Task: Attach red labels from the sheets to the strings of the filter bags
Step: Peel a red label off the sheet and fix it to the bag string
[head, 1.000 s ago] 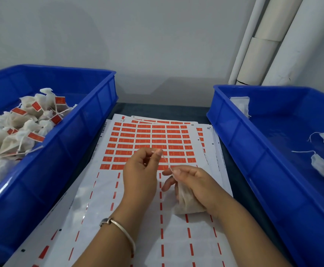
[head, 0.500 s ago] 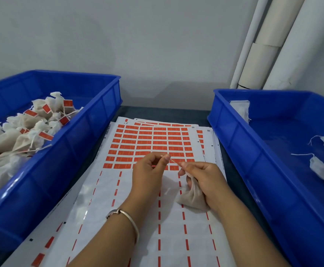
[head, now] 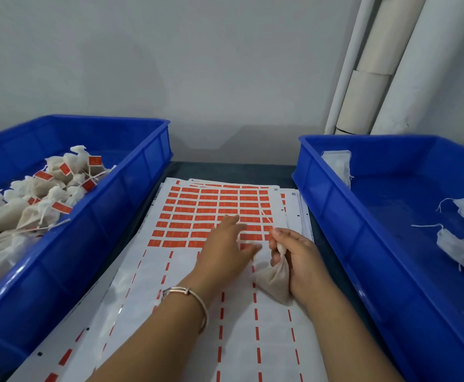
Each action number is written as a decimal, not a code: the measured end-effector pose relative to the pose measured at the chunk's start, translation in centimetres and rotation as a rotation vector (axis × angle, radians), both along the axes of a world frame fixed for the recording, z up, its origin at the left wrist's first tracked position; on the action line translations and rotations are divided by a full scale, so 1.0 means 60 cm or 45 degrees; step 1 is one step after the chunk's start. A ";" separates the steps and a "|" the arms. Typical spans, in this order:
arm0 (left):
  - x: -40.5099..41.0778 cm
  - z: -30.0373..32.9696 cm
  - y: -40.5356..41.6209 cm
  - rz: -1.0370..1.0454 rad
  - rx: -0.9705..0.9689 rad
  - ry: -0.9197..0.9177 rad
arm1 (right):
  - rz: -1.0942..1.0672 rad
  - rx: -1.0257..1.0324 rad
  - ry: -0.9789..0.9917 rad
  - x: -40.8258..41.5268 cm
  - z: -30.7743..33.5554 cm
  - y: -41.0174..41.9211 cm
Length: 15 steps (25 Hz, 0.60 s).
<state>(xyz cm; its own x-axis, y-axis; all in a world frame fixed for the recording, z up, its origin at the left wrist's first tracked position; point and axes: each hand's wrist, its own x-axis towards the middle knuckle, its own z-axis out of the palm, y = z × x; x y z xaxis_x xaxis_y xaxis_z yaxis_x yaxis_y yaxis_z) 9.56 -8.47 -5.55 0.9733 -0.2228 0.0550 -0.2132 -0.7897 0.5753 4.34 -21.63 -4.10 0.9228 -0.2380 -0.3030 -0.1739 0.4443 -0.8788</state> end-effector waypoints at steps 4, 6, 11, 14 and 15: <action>0.001 -0.032 0.000 -0.132 0.255 -0.025 | -0.001 0.027 -0.005 0.002 -0.002 -0.001; 0.009 -0.033 0.006 -0.166 0.268 0.019 | 0.002 0.016 -0.001 0.005 -0.005 -0.002; 0.012 -0.028 0.010 -0.190 0.264 0.004 | 0.013 -0.014 0.000 0.007 -0.012 -0.001; 0.006 -0.030 0.011 -0.196 0.322 -0.093 | 0.014 -0.013 0.009 0.006 -0.015 0.000; 0.004 -0.031 0.012 -0.201 0.326 -0.125 | 0.013 -0.009 0.008 0.006 -0.015 0.000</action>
<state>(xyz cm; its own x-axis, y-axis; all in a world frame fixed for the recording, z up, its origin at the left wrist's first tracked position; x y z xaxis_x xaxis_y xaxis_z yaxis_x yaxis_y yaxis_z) 9.79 -7.77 -7.38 0.9186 -0.3891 0.0694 -0.3890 -0.8591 0.3327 4.70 -21.61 -5.02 0.9234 -0.2305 -0.3070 -0.1840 0.4363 -0.8808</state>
